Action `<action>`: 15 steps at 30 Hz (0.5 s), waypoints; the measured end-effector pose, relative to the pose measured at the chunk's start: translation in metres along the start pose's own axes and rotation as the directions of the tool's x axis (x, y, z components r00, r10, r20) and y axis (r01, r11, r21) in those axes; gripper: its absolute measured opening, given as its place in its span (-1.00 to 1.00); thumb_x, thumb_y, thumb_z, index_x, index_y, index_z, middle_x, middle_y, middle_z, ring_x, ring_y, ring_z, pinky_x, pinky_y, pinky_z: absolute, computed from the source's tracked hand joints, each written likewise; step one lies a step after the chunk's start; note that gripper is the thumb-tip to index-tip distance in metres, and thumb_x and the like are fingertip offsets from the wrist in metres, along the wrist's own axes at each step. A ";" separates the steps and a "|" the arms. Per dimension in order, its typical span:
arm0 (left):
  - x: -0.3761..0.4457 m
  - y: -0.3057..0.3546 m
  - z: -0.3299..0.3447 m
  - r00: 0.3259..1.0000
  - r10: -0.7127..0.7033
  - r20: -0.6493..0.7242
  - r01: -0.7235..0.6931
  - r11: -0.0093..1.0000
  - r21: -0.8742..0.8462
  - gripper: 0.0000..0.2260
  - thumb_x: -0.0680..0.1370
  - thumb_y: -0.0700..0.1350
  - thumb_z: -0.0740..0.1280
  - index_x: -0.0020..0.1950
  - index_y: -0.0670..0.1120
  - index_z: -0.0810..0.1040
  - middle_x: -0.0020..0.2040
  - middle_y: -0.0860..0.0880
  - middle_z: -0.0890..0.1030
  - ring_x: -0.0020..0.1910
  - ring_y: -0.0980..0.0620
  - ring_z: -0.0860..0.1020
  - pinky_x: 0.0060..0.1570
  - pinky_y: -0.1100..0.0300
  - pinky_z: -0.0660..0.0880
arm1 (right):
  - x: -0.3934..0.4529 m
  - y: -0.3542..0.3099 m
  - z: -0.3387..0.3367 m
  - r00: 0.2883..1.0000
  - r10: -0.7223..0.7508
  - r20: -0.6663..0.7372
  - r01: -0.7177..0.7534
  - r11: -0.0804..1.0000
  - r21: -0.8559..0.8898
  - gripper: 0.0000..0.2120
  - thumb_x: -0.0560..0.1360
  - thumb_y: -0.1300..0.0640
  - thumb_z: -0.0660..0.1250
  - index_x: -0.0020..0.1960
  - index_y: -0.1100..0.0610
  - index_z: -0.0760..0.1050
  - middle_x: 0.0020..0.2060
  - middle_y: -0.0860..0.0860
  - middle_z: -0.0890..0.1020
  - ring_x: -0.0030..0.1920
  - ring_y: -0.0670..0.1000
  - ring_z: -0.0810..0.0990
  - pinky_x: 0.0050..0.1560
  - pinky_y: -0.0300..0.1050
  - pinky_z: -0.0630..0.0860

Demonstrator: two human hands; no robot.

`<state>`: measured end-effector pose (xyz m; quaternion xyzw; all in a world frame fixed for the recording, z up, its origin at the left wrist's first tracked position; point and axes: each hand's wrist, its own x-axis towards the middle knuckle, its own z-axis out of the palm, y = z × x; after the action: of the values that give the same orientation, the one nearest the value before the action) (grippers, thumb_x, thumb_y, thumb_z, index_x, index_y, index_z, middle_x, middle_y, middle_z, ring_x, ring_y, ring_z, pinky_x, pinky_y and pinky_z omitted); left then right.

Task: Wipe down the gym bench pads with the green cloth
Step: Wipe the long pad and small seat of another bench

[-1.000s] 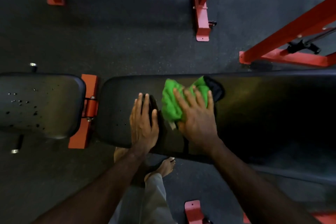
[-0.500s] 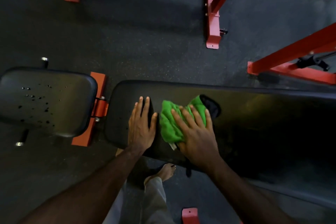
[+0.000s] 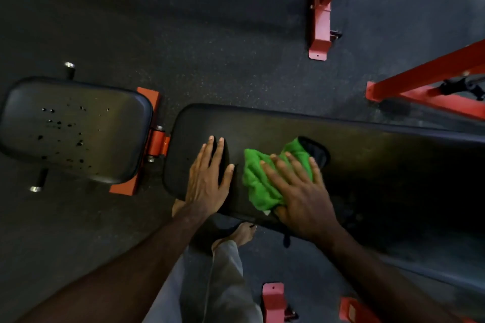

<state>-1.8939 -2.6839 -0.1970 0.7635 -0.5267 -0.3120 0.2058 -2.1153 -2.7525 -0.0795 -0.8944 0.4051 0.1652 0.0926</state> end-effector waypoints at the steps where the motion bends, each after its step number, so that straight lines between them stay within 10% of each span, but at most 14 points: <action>1: -0.002 -0.002 -0.001 1.000 -0.002 0.004 0.002 1.000 -0.018 -0.39 0.67 0.21 0.09 0.69 0.02 0.12 0.70 -0.03 0.08 0.66 -0.09 0.12 0.55 -0.03 0.18 | -0.003 0.009 -0.001 0.998 0.056 -0.030 -0.056 0.998 -0.010 -0.13 0.41 -0.32 0.20 0.68 -0.14 0.11 0.64 -0.01 0.25 0.62 0.16 0.21 0.59 0.34 -0.04; 6: -0.002 -0.009 0.002 1.000 0.014 -0.006 -0.014 0.999 -0.048 -0.46 0.71 0.12 0.10 0.69 0.05 0.12 0.70 -0.01 0.09 0.66 -0.05 0.11 0.55 0.01 0.16 | 0.057 -0.003 -0.005 0.863 0.479 -0.159 -0.463 0.877 0.129 -0.08 0.34 -0.32 0.17 0.67 -0.09 0.13 0.62 0.02 0.26 0.63 0.20 0.13 0.56 0.39 -0.14; 12: 0.003 -0.014 -0.014 0.997 0.062 0.042 -0.061 0.998 -0.019 -0.49 0.72 0.08 0.08 0.68 0.05 0.16 0.69 -0.02 0.13 0.64 -0.08 0.16 0.51 -0.12 0.28 | -0.003 -0.060 0.027 0.988 0.142 -0.065 -0.140 0.990 0.025 -0.12 0.41 -0.26 0.34 0.67 -0.10 0.15 0.62 0.02 0.27 0.62 0.17 0.18 0.57 0.36 -0.04; 15: 0.005 0.002 -0.024 0.995 0.087 0.047 -0.084 0.995 -0.053 -0.47 0.71 0.11 0.10 0.68 0.06 0.16 0.69 0.00 0.10 0.65 -0.05 0.12 0.55 -0.06 0.21 | -0.032 -0.035 0.022 0.958 0.263 -0.117 -0.262 0.965 0.023 -0.05 0.33 -0.15 0.45 0.66 -0.11 0.17 0.62 0.03 0.28 0.60 0.18 0.24 0.57 0.37 -0.01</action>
<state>-1.8772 -2.6896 -0.1800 0.7268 -0.5557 -0.3351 0.2252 -2.1138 -2.7009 -0.0875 -0.8408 0.5254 0.1207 0.0489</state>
